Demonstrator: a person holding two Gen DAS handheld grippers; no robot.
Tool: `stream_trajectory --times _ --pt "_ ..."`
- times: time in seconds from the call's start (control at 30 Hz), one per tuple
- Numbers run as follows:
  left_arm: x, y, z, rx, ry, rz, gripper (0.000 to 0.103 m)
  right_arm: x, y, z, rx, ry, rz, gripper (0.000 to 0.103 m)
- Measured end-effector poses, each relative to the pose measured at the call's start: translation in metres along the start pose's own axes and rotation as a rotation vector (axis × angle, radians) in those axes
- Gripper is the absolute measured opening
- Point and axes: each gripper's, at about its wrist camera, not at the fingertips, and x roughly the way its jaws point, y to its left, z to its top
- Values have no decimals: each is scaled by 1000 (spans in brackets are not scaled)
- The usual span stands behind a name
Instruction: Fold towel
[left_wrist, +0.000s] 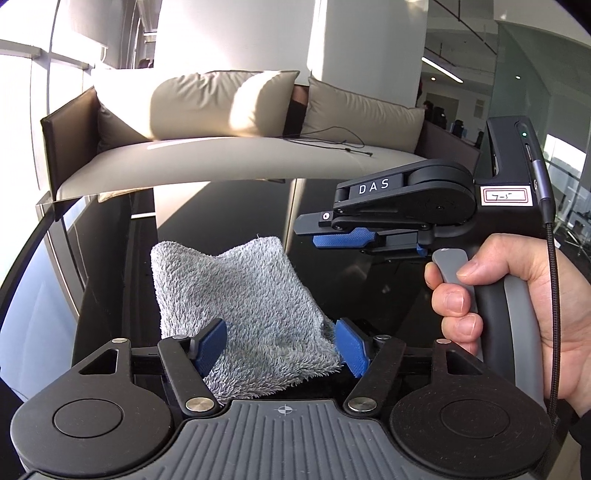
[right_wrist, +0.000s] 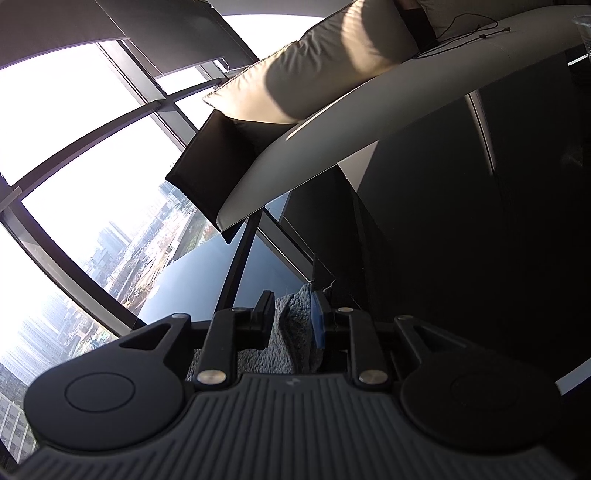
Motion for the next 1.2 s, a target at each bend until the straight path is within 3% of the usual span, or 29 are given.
stream_trajectory --times 0.3,0.4,0.67,0.9,1.0,1.2 --pt "-10 22 2 -37 -2 69 80 0 9 -12 -94 29 -40 31" --pt "-13 34 2 -63 4 108 86 1 14 -17 -132 39 -62 43" --pt "-17 60 3 -100 27 172 87 -1 36 -36 -310 73 -116 46" --pt "-20 72 5 -115 31 185 87 -14 58 -64 -468 126 -135 47" --pt "-19 73 4 -116 33 186 87 -16 61 -75 -529 147 -187 47" --pt "-21 74 4 -112 36 189 88 -18 55 -73 -512 146 -223 47"
